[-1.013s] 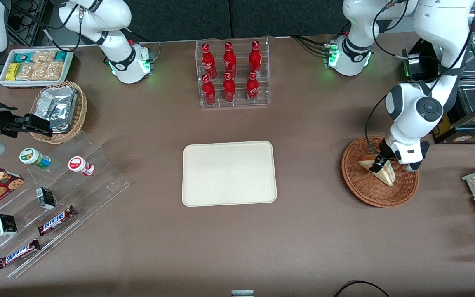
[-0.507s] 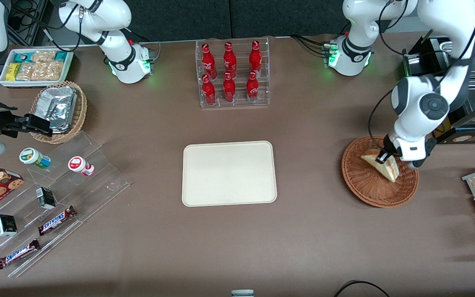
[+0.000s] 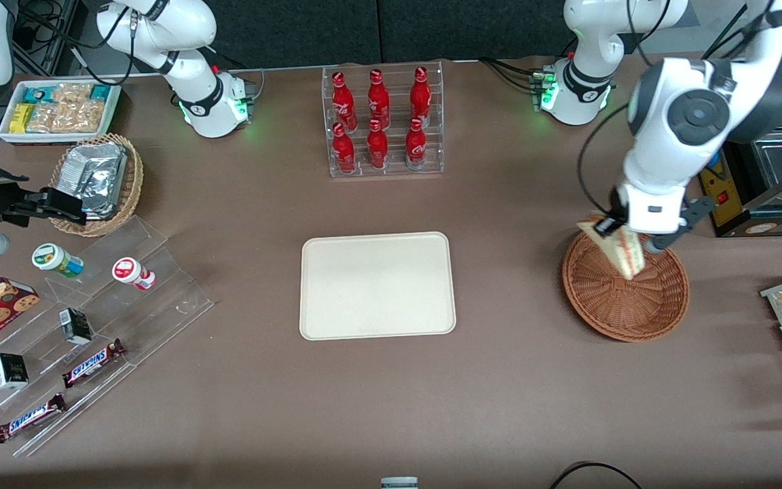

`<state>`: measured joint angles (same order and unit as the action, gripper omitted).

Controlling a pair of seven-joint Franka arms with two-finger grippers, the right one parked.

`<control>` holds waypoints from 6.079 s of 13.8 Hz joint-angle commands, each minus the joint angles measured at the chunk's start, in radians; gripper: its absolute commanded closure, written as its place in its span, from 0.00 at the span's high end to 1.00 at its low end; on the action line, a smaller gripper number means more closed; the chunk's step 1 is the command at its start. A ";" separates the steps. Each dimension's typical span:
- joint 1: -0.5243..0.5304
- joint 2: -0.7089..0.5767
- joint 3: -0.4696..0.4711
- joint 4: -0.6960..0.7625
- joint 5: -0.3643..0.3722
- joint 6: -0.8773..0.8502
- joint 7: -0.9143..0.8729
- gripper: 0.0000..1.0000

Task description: Place sandwich from basket to tray

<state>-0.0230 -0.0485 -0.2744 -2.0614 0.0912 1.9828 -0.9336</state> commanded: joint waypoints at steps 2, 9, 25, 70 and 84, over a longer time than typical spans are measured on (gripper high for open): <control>0.000 0.116 -0.124 0.163 -0.028 -0.033 -0.022 0.16; -0.170 0.410 -0.207 0.406 0.115 -0.021 -0.160 0.18; -0.431 0.777 -0.197 0.603 0.378 0.120 -0.252 0.17; 0.037 0.279 -0.186 0.695 0.084 -0.426 0.159 0.99; 0.006 -0.005 0.196 0.637 -0.096 -0.702 0.723 0.99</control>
<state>0.0044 0.0090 -0.1364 -1.3604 0.0105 1.2956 -0.2660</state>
